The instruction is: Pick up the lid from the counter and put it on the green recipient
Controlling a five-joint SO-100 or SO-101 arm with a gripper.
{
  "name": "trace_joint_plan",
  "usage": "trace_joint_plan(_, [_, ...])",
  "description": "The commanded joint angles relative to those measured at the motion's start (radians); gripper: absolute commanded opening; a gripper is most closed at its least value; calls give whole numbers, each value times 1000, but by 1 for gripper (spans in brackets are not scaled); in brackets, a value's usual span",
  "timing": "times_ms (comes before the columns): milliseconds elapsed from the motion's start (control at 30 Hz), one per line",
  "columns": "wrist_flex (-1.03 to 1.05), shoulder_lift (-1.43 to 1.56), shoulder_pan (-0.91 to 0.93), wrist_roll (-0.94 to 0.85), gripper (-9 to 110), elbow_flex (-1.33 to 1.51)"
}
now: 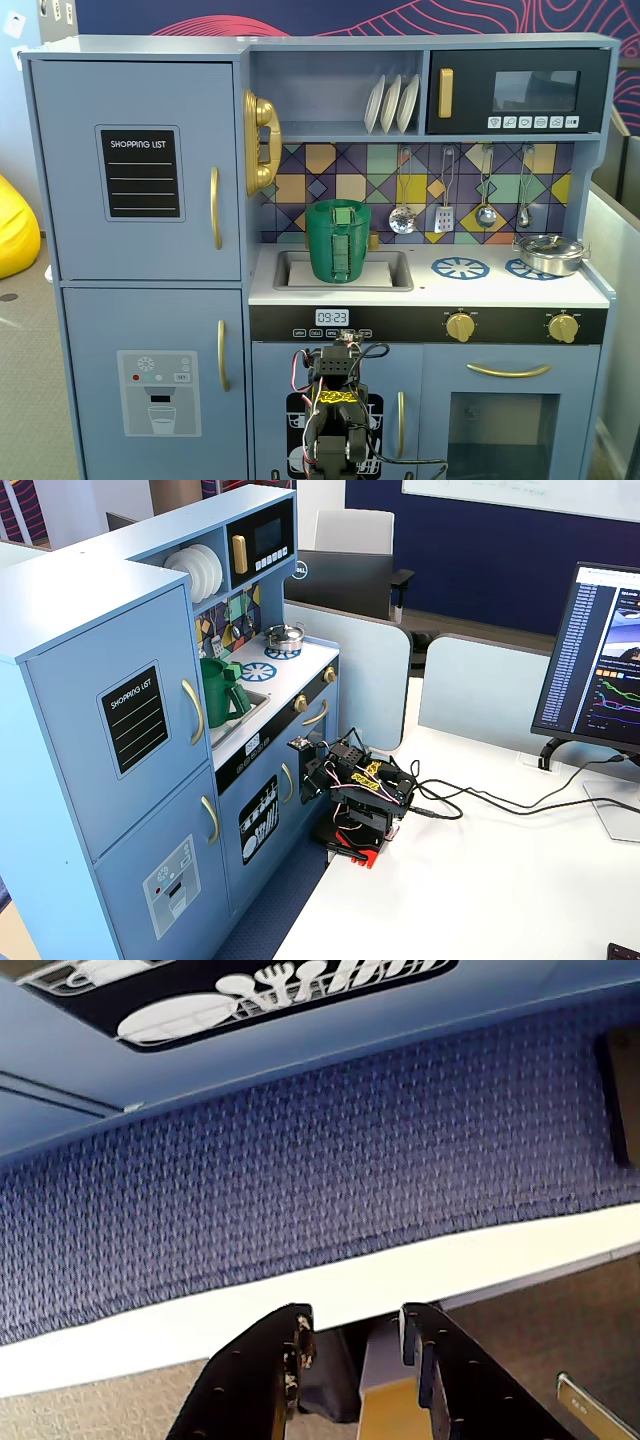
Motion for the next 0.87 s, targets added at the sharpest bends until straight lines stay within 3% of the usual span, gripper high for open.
trace_joint_plan(0, [186, -6, -9, -35, 2, -3])
trace_joint_plan(833, [193, -6, 3, -80, 2, -3])
